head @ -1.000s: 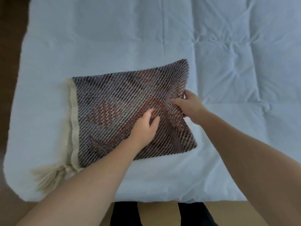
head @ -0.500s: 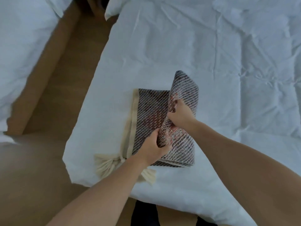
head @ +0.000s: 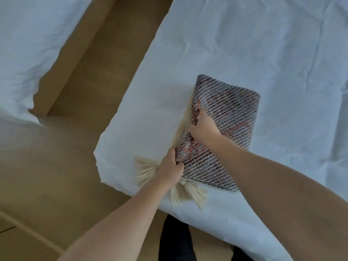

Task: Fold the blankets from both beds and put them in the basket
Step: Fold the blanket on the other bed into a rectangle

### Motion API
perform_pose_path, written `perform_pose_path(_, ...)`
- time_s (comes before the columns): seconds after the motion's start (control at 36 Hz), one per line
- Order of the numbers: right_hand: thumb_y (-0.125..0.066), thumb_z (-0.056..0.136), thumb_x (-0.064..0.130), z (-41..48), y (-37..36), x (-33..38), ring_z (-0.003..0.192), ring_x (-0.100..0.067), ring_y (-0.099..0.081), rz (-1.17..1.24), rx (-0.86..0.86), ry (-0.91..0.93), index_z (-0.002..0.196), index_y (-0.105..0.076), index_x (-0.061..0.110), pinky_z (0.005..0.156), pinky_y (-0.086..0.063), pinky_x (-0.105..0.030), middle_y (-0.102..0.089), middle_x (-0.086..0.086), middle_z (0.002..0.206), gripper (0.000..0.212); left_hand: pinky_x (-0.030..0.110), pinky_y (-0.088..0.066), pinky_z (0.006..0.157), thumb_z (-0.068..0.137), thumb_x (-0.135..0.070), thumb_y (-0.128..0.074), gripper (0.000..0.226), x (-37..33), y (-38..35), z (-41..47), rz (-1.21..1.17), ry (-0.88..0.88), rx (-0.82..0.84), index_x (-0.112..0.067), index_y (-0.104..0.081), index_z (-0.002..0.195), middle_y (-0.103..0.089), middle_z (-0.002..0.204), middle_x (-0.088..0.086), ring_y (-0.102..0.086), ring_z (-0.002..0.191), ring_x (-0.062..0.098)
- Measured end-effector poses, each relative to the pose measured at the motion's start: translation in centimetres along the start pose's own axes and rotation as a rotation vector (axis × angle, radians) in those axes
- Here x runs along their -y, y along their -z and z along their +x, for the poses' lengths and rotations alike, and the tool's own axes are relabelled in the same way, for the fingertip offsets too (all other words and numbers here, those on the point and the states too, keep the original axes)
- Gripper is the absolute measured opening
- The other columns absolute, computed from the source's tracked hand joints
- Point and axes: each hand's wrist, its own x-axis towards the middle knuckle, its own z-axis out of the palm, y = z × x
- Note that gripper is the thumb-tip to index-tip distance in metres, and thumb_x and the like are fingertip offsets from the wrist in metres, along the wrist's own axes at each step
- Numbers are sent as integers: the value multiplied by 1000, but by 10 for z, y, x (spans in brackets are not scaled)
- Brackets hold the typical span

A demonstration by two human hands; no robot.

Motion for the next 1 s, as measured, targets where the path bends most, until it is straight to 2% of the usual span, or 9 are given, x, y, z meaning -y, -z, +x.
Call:
perform_pose_path(0.06,-46,97,14,8,-11,-4,82,-26,-63,-72,17,0,152,-8,12,50,-49,-33,-55,-20,122,67,32,-46,83,95,-11,-40,44,8,-1,9,50,24,17,-17,-34,138,-57,119,5,-56,98,19)
perform_pose_path(0.14,-44,98,13,20,-20,-7,84,-27,-57,-136,53,31,150,-11,8,53,-45,-31,-58,-21,118,62,34,-46,83,94,-7,-38,45,20,-2,22,95,53,-1,-16,-35,138,-57,115,5,-57,99,23)
perform_pose_path(0.22,-41,100,19,30,-24,-6,91,-30,-65,-107,148,5,152,-9,8,74,-57,-41,-59,-21,117,61,31,-43,75,94,-6,-37,39,28,-1,26,96,84,-22,-13,-38,133,-53,102,-3,-54,87,16)
perform_pose_path(0.28,-38,101,22,34,-21,-6,84,-30,-69,-67,159,25,144,-27,4,75,-58,-42,-63,-18,107,47,33,-46,74,92,-7,-38,35,27,0,26,91,84,-53,-14,-41,125,-54,99,-3,-57,88,18)
perform_pose_path(0.33,-37,101,22,39,-12,-7,89,-31,-65,-135,33,116,130,-45,5,74,-55,-37,-63,-17,104,34,36,-46,92,89,-3,-40,42,25,2,33,133,33,-114,-14,-41,129,-54,116,4,-54,110,24)
perform_pose_path(0.39,-37,101,21,48,-2,-13,113,-32,-55,-257,-138,222,137,-43,6,91,-49,-39,-54,-16,126,39,34,-28,113,91,-2,-40,55,20,3,47,223,-58,-187,-10,-30,145,-38,144,10,-35,135,26)
perform_pose_path(0.5,-28,103,33,70,14,-26,147,-32,-6,-521,-239,248,153,-13,7,120,-12,-44,-7,-15,160,58,31,-4,121,99,-10,-31,57,-17,10,95,406,-324,-231,-7,-10,152,-11,161,11,-7,148,21)
perform_pose_path(0.69,-15,100,48,97,30,-74,148,-25,11,-641,-268,215,153,3,7,120,5,-42,10,-11,161,69,34,4,120,103,-27,-24,56,-92,-2,193,774,-620,-164,-6,-9,152,-1,162,11,3,149,22)
perform_pose_path(1.0,-13,94,63,108,78,-160,148,-26,13,-568,-282,-28,154,5,12,120,4,-44,12,-6,161,80,37,8,120,99,-46,-15,68,-96,-29,233,990,-533,-136,-7,4,152,8,161,11,11,148,22)
